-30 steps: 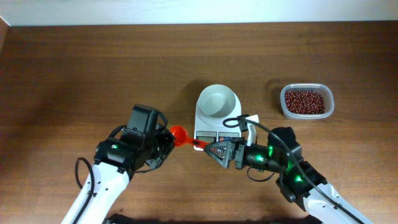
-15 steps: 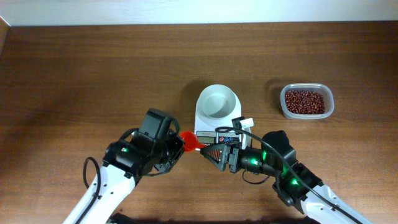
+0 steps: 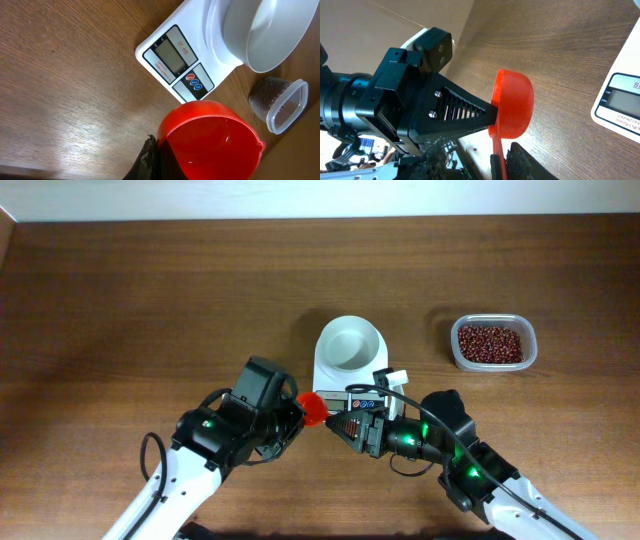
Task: Scoop and weigh 50g on scale
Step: 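Close the right gripper on the scoop handle, open the left gripper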
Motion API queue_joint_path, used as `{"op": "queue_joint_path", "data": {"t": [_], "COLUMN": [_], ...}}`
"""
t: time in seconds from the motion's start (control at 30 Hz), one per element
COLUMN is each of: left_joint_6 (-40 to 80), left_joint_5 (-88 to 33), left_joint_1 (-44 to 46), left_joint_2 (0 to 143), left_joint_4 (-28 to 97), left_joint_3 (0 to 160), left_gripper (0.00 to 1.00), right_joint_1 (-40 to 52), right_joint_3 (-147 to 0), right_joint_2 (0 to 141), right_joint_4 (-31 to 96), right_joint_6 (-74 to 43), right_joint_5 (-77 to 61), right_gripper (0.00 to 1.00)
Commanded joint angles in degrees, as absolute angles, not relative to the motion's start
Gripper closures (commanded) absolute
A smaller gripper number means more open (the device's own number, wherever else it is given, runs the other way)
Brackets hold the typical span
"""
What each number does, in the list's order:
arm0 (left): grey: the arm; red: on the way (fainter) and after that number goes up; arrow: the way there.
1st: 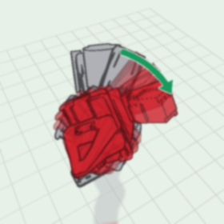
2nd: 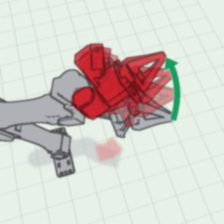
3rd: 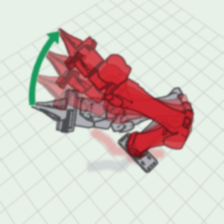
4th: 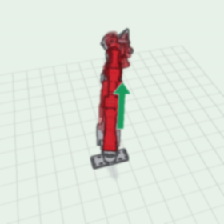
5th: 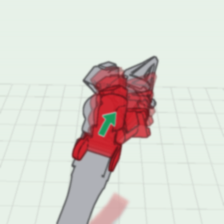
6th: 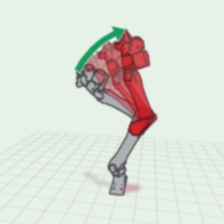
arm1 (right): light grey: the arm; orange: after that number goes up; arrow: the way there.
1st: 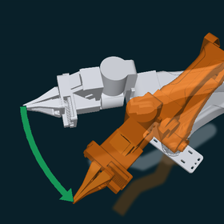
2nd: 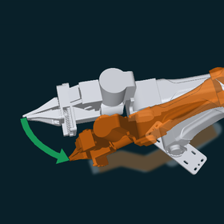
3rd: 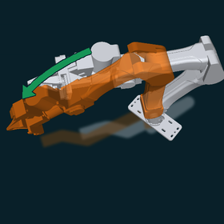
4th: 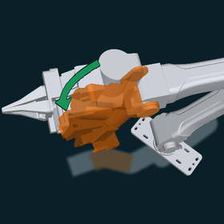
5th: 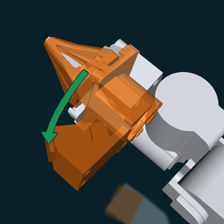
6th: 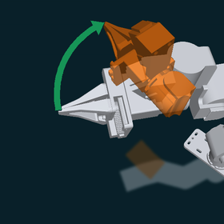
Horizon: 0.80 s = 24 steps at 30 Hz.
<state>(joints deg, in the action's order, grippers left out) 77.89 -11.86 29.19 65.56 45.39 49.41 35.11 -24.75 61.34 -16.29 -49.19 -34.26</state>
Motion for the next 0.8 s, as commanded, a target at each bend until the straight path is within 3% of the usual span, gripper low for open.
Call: {"op": "queue_joint_path", "data": {"t": [0.0,0.43,0.77], "left_joint_6": [78.87,80.12,80.12], "left_joint_5": [-12.49,-12.69,-12.69], "left_joint_1": [29.65,30.02,30.02], "left_joint_2": [64.9,64.9,64.9], "left_joint_4": [44.53,44.8,44.86], "left_joint_3": [50.41,50.41,50.41], "left_gripper": [1.0,1.0,1.0], "right_joint_1": [35.68,35.68,35.68], "right_joint_3": [-25.82,-25.82,-25.82], "right_joint_2": [61.56,61.56,61.56], "right_joint_4": [-16.32,-16.32,-16.29], "right_joint_6": [-48.45,-48.45,-48.45], "right_joint_5": [-33.58,-33.56,-33.58], "right_gripper": [0.62,0.75,0.91]}}
